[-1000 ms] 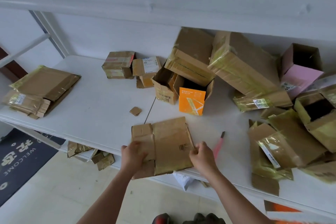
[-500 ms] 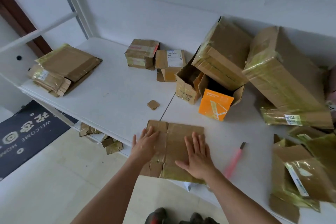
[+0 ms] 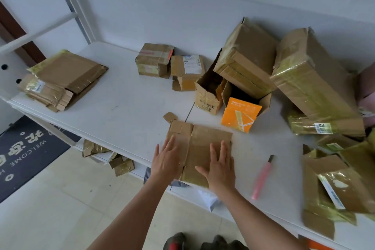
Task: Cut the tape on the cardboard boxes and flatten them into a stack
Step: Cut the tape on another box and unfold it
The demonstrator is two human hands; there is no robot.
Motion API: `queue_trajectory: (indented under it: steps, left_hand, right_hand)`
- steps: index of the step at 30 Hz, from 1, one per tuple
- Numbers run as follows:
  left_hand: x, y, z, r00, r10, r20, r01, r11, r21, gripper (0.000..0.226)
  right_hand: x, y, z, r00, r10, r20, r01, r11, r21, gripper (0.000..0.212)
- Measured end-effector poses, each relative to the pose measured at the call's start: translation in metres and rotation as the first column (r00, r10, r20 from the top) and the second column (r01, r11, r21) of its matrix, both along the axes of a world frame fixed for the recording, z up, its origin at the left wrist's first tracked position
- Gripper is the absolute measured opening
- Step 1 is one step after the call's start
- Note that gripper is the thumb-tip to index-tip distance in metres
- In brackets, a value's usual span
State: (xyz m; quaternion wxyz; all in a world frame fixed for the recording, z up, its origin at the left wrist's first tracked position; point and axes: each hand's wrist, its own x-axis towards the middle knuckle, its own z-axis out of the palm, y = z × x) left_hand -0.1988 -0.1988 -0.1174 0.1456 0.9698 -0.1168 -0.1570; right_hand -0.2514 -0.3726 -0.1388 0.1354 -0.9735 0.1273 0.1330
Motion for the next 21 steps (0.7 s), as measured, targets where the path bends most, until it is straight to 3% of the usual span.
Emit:
queue_trajectory:
  steps: [1,3,7,12,18,21]
  left_hand:
    - [-0.001,-0.004,-0.001,0.998,-0.052,-0.022,0.051,0.998,-0.044,0.06]
    - [-0.003,-0.005,-0.006,0.986,-0.146,-0.078,0.139,0.987,-0.079,0.062]
    - [-0.006,0.004,-0.022,0.975,-0.198,-0.104,0.194,0.98,-0.052,0.068]
    - [-0.004,0.006,-0.03,0.976,-0.198,-0.093,0.185,0.975,-0.125,0.069]
    - [0.0,0.004,-0.02,0.974,-0.186,-0.125,0.176,0.981,-0.086,0.069]
    - [0.006,-0.001,-0.006,0.954,-0.106,-0.28,0.034,0.967,-0.251,0.058]
  right_hand:
    - [0.003,0.004,0.001,0.997,-0.043,0.063,0.045,0.999,-0.016,0.086]
    - [0.01,0.003,0.002,0.998,-0.047,0.035,0.047,0.999,-0.001,0.074]
    - [0.008,-0.016,-0.003,0.996,0.076,-0.044,-0.073,0.995,0.068,0.074]
    - [0.002,-0.022,-0.007,0.987,0.141,-0.08,-0.138,0.99,0.041,0.073]
    - [-0.002,-0.01,-0.001,0.989,0.122,-0.087,-0.128,0.989,-0.068,0.069]
    - [0.012,-0.008,0.022,0.981,0.096,-0.166,-0.103,0.994,-0.036,0.065]
